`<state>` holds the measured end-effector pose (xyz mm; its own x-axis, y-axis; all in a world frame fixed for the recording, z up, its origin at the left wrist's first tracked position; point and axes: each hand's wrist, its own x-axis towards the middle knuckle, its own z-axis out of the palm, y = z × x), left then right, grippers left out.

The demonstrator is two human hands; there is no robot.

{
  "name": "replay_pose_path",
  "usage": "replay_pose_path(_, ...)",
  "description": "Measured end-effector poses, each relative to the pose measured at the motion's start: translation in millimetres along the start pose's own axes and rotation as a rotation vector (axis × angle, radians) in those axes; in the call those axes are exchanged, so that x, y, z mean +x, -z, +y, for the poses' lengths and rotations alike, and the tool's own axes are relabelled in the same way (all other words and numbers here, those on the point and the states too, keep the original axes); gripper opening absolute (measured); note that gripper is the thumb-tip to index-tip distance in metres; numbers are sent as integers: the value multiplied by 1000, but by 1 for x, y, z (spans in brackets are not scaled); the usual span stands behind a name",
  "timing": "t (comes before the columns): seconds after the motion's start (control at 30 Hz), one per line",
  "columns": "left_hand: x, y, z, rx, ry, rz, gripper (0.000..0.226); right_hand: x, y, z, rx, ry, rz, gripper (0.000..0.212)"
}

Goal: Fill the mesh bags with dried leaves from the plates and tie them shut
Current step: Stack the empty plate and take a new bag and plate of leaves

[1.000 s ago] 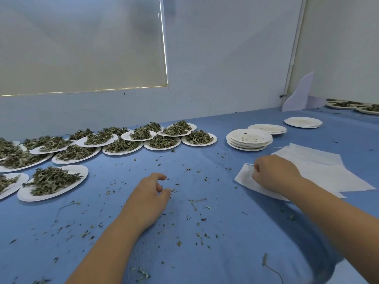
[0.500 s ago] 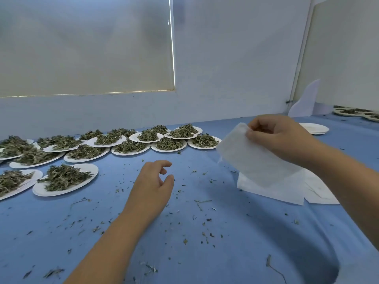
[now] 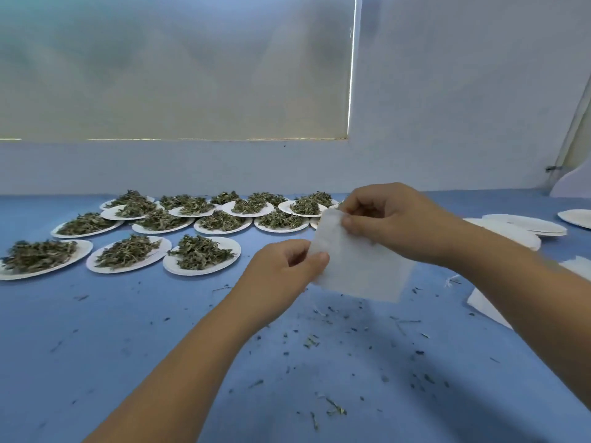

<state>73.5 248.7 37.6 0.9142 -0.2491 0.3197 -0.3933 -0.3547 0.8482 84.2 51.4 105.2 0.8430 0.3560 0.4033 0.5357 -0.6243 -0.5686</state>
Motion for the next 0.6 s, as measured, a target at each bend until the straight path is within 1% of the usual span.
replay_pose_path(0.1, -3, 44, -18, 28, 77, -109, 20, 26, -38, -11, 20, 42, -40, 13)
replay_pose_path(0.2, -5, 92, -41, 11, 224, -175, 24, 52, -73, -17, 77, 16, -89, 14)
replay_pose_path(0.27, -9, 119, -62, 3, 319, -156, 26, 67, -93, -14, 138, -75, -146, 14)
replay_pose_path(0.37, -18, 145, -94, -184, 490, -70, 23, 87, -122, 0, 154, -254, -242, 15)
replay_pose_path(0.43, -20, 154, -108, -131, 603, -104, 22, 99, -137, 9, 150, -361, -287, 15)
replay_pose_path(0.5, -21, 158, -114, -110, 667, -112, 21, 112, -149, 15, 170, -457, -280, 14)
replay_pose_path(0.57, -19, 159, -116, -78, 670, -89, 23, 126, -158, 20, 227, -559, -238, 15)
replay_pose_path(0.6, -17, 159, -118, -9, 656, -87, 24, 133, -162, 21, 261, -615, -213, 15)
